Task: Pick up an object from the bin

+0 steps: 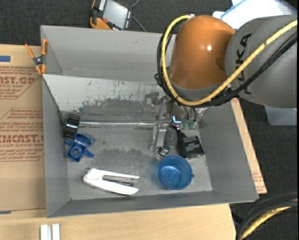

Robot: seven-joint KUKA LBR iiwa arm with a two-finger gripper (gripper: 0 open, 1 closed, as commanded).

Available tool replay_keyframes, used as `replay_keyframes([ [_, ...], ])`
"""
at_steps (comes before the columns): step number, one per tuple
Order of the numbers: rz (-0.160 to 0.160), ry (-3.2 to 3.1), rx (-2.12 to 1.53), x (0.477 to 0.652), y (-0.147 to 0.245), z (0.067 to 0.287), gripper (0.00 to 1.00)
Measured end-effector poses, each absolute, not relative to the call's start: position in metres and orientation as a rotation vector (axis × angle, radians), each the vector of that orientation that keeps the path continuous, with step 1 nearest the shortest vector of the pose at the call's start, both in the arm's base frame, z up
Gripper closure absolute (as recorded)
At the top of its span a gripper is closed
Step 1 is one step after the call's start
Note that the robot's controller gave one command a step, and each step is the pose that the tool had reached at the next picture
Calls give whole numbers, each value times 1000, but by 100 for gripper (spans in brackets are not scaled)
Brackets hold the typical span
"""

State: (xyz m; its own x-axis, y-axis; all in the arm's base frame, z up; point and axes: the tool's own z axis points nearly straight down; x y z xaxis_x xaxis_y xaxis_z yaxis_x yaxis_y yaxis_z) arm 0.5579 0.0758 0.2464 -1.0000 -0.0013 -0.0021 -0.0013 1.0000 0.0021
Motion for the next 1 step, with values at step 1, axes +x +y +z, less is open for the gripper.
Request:
replay_keyframes([
  [1, 3, 3139, -2, 558, 76, 246, 0],
])
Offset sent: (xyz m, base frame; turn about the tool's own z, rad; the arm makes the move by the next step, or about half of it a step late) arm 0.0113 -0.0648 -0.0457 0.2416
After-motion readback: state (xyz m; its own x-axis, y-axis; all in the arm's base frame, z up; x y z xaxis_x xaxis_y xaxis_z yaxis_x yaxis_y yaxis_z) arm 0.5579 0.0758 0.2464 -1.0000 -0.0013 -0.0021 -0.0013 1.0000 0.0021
